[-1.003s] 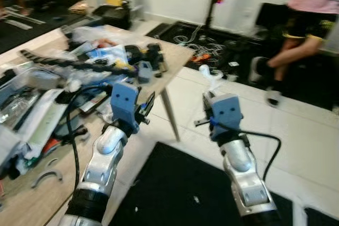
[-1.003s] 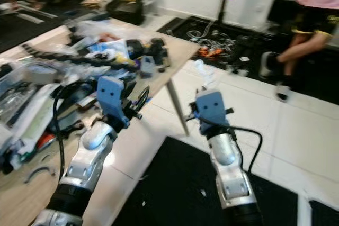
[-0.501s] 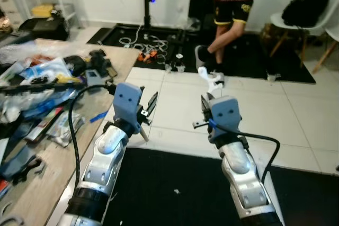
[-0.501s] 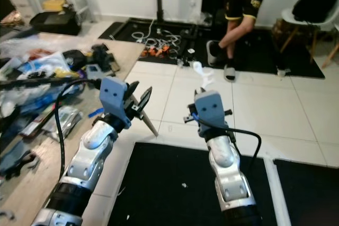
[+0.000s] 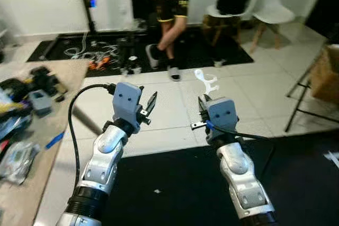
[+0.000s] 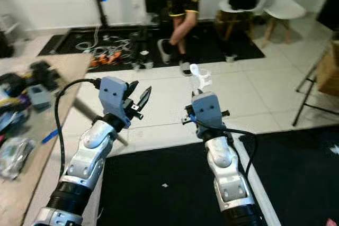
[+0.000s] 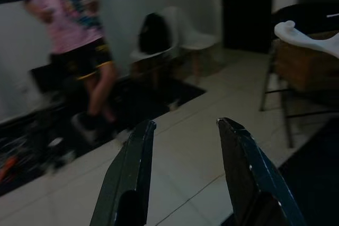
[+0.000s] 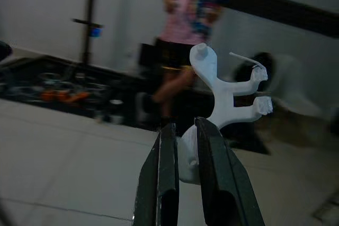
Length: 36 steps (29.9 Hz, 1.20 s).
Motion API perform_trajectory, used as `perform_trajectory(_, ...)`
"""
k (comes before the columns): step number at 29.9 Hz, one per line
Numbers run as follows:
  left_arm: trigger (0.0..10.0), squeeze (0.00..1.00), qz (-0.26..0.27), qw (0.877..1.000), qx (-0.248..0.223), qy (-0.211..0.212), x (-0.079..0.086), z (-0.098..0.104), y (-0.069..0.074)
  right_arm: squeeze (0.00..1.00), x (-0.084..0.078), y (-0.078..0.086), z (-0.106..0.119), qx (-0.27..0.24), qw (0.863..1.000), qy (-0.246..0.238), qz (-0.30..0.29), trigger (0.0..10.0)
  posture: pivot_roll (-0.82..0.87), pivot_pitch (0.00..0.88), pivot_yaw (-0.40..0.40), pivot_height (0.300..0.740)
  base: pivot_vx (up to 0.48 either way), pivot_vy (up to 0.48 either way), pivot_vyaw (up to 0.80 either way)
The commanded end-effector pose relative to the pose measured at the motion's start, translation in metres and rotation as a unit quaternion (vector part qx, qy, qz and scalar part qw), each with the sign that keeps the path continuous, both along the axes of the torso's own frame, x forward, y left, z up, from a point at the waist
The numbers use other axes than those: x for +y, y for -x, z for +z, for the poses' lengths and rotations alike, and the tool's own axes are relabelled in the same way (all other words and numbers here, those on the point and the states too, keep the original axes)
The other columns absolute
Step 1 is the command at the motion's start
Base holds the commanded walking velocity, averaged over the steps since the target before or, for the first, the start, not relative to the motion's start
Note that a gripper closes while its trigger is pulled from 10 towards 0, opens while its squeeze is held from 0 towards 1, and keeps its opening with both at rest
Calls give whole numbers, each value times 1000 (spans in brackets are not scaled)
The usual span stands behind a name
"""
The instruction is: Picking trash to rubbish bin
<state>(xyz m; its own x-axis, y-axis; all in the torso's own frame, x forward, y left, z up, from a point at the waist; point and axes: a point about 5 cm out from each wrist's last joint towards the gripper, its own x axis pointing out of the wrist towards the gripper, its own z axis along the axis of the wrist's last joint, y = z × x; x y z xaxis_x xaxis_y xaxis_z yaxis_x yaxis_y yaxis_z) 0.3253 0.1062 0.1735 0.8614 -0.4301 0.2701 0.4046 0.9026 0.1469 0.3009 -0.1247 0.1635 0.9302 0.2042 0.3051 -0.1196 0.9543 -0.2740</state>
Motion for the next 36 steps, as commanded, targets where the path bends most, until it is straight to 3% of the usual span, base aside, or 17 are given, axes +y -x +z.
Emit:
perform_trajectory(1,10000,0,6,1000,9,-3,3,-4,0,0,-1,1,-1,2,1000,0,-3,10000,-49,58,62,740,0,0,-800)
perform_trajectory(36,10000,0,26,999,38,7,4,-6,-3,0,-6,-1,-7,18,999,-21,-15,10000,-48,72,57,740,0,0,-800)
